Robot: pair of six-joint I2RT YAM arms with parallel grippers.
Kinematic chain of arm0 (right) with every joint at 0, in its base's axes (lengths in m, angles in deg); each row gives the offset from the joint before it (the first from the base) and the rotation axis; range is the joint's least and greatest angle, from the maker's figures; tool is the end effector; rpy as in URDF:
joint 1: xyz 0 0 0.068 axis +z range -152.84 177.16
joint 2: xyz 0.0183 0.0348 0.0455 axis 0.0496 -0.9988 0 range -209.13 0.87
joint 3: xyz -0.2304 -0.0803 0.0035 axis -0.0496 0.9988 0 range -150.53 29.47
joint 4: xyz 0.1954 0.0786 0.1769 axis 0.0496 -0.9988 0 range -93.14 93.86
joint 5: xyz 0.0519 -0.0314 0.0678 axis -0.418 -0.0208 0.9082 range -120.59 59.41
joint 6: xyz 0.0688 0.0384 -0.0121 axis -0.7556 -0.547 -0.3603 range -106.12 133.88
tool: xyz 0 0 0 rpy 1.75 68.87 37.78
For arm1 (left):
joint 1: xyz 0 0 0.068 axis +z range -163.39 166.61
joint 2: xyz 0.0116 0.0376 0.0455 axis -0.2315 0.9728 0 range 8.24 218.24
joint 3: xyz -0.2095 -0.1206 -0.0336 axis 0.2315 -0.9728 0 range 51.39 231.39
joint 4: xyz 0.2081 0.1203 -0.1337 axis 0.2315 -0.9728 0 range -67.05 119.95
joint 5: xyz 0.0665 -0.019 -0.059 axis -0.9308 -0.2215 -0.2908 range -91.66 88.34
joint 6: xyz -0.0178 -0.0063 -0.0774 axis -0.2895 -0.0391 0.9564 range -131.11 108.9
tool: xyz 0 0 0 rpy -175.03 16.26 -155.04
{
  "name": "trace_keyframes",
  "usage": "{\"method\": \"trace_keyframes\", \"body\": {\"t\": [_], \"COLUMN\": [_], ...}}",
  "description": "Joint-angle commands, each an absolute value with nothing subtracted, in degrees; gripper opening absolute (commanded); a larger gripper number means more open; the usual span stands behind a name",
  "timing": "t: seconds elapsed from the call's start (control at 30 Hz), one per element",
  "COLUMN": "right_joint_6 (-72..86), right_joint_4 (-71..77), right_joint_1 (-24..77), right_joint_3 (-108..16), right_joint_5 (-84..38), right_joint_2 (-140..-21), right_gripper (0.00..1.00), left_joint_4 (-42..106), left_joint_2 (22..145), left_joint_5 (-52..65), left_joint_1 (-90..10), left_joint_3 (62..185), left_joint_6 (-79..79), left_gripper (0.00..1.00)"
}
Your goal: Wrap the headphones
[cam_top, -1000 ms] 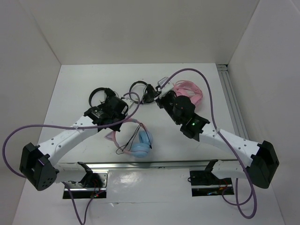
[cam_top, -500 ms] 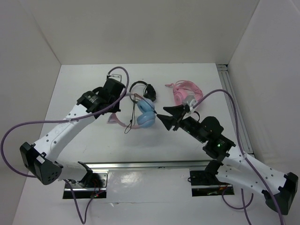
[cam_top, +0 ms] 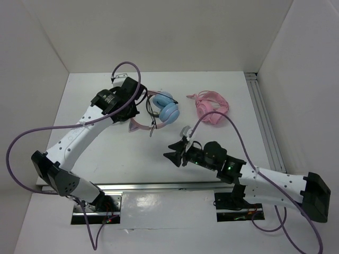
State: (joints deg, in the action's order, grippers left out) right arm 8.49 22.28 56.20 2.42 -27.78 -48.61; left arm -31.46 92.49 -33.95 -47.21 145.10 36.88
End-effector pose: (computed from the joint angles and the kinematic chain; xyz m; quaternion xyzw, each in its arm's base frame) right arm 0.1375 0.2357 0.2380 -0.3449 0.6449 0.3786 0.5672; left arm 0.2896 -0.1499 0.3444 -0.2020 0.8900 -0.0064 0.4088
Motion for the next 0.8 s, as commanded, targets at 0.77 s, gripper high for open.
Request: {"method": "trace_keyframes", "body": {"t": [0.77], "right_joint_6": [25.6], "right_joint_4": [48.4], "right_joint_1": [64.0], "right_joint_3": [-8.1], "right_joint_5": [-58.7], "right_joint_2": [-74.3], "right_gripper": [0.50], "left_joint_4": [-30.3], "left_joint_2": [96.7], "left_joint_5": [-18.7], "left_joint_1": [-44.1], "left_joint_3": [148.2], "left_joint_6": [50.7], "left_gripper": [0.00]}}
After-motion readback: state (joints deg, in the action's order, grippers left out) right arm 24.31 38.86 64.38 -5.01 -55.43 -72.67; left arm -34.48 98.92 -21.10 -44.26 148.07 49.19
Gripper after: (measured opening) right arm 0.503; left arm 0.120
